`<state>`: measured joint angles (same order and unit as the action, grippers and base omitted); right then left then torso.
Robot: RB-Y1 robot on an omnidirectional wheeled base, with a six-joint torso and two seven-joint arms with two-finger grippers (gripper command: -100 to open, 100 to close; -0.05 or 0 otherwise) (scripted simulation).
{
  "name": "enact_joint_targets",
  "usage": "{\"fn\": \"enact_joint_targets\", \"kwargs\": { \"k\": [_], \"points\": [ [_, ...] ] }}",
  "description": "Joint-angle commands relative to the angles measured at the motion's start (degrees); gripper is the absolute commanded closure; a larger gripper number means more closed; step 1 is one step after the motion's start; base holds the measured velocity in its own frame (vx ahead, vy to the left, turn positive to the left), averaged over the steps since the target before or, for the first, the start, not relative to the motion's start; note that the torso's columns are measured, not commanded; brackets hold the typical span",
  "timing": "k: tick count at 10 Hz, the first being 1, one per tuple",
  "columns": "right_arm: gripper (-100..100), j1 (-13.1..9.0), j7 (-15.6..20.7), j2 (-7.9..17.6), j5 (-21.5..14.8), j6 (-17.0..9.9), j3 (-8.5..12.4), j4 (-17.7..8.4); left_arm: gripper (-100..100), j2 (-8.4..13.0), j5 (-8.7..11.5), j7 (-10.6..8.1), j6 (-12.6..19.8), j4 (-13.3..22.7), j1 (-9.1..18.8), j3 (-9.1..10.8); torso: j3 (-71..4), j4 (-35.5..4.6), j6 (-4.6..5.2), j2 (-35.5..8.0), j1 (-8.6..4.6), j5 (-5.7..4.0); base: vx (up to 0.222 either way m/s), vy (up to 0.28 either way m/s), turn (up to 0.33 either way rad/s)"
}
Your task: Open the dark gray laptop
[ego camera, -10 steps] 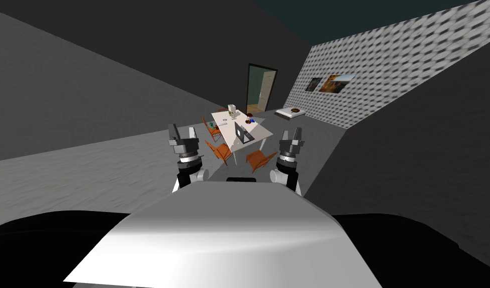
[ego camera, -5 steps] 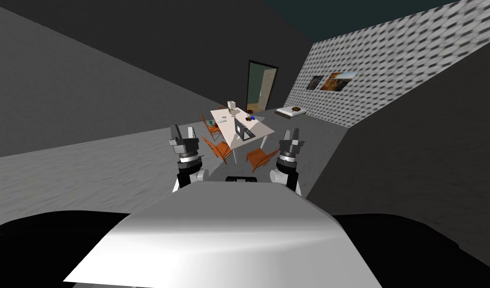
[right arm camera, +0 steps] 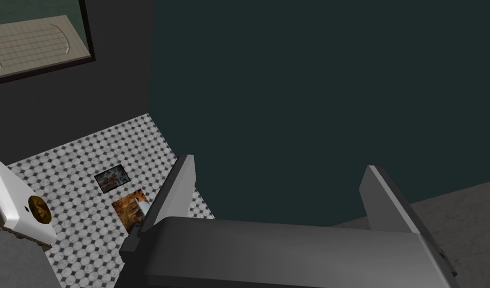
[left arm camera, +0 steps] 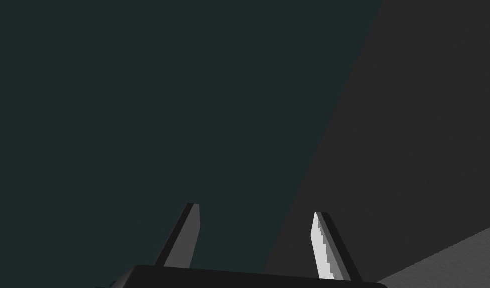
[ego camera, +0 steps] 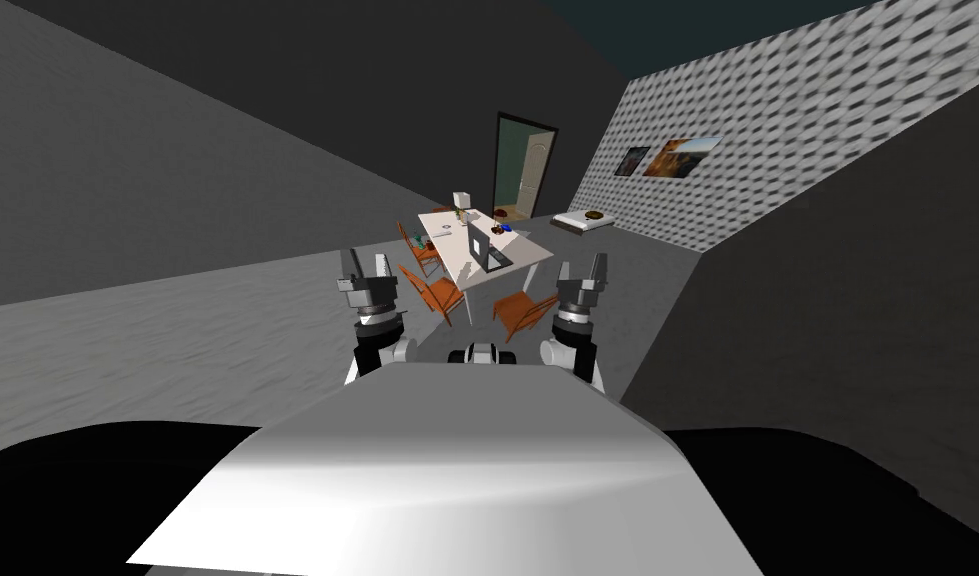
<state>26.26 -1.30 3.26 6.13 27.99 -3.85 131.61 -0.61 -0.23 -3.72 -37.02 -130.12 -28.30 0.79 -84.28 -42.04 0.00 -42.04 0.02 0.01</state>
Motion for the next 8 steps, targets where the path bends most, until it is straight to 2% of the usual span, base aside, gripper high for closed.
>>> {"fn": "enact_joint_targets", "kwargs": {
  "k": [1, 4, 5, 7, 8],
  "points": [
    [-100, -0.87, -2.35, 3.67, 3.24, -0.61, -0.69, -0.42, 0, 0.00, 0.00, 0.00, 0.00, 0.00, 0.00, 0.00, -0.26, -0.16, 0.00, -0.14, 0.01, 0.00, 0.027, 0.017, 0.007],
    [-100, -2.46, -6.31, 7.52, 8.47, -1.58, -2.01, -1.03, 0, 0.00, 0.00, 0.00, 0.00, 0.00, 0.00, 0.00, -0.32, -0.23, 0.00, -0.19, 0.03, 0.01, 0.045, 0.028, 0.009],
    [-100, -2.46, -6.31, 7.52, 8.94, -1.58, -2.01, -1.03, 0, 0.00, 0.00, 0.00, 0.00, 0.00, 0.00, 0.00, -0.31, -0.23, 0.00, -0.21, 0.01, 0.00, 0.030, 0.020, 0.005],
    [-100, -3.77, -9.63, 9.93, 12.86, -2.36, -3.12, -1.40, 0, 0.00, 0.00, 0.00, 0.00, 0.00, 0.00, 0.00, -0.25, -0.26, 0.00, -0.30, -0.06, -0.02, 0.035, 0.021, 0.010],
    [-100, -3.77, -9.63, 9.93, 13.73, -2.36, -3.12, -1.40, 0, 0.00, 0.00, 0.00, 0.00, 0.00, 0.00, 0.00, -0.29, -0.25, 0.00, -0.24, 0.00, -0.01, 0.033, 0.020, 0.004]
  ]
}}
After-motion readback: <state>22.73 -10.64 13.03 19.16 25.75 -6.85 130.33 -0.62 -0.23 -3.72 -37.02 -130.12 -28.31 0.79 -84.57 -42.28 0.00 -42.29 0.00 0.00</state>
